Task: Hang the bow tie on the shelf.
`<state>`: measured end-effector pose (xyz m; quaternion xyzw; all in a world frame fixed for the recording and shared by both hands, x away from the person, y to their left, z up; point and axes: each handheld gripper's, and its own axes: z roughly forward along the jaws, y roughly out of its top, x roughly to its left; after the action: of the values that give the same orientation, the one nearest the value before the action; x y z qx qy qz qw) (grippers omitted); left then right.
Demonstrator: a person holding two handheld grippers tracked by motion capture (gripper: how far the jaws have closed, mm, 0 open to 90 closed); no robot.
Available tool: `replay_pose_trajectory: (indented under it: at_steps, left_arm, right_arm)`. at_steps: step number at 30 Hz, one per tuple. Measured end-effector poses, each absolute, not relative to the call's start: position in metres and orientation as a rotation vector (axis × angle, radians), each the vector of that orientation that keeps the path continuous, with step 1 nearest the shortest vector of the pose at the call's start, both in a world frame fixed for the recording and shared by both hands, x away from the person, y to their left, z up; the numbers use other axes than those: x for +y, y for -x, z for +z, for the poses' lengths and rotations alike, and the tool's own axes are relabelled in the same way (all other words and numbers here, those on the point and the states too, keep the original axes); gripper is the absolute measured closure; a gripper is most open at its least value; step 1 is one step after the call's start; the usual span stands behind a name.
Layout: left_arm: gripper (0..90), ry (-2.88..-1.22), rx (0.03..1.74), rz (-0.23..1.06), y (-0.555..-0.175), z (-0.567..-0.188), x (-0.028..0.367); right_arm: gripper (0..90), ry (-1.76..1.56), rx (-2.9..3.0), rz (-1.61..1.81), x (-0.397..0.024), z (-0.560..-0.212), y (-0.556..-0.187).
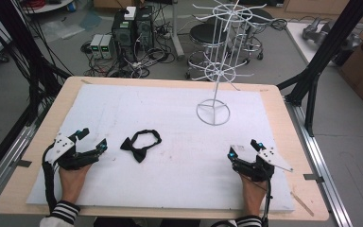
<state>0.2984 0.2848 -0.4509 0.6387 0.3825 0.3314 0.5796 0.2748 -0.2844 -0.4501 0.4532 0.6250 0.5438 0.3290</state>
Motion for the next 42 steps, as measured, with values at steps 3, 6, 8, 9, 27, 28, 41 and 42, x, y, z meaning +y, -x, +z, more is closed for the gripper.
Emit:
replay_pose_trajectory:
  at_steps: [3, 6, 8, 9, 27, 28, 41, 42]
  left_arm:
    - [17.2, -1.489, 0.909, 0.778, -0.299, -0.451, 0.285]
    - [16.9, -1.491, 0.911, 0.788, -0.299, -0.451, 0.284]
    - [16.3, -1.503, 0.907, 0.800, -0.298, -0.451, 0.283]
    - [16.3, -1.505, 0.910, 0.805, -0.298, -0.450, 0.282]
    - [15.3, -1.509, 1.004, 0.749, -0.300, -0.448, 0.290]
    - [15.2, -1.517, 1.015, 0.744, -0.299, -0.448, 0.291]
    - [15.3, -1.649, 0.949, 0.675, -0.311, -0.404, 0.290]
    - [15.2, -1.668, 0.943, 0.669, -0.314, -0.401, 0.288]
  right_arm:
    - [8.9, -1.185, 1.639, 1.426, -0.285, -0.450, -0.275]
    - [8.9, -1.191, 1.635, 1.429, -0.285, -0.450, -0.275]
    - [8.9, -1.192, 1.633, 1.428, -0.285, -0.450, -0.275]
    - [8.9, -1.192, 1.633, 1.428, -0.285, -0.450, -0.275]
    - [8.9, -1.197, 1.624, 1.448, -0.286, -0.450, -0.274]
    - [8.9, -1.196, 1.624, 1.449, -0.286, -0.450, -0.275]
    - [8.9, -1.194, 1.626, 1.449, -0.286, -0.450, -0.274]
    - [8.9, -1.192, 1.626, 1.449, -0.286, -0.450, -0.274]
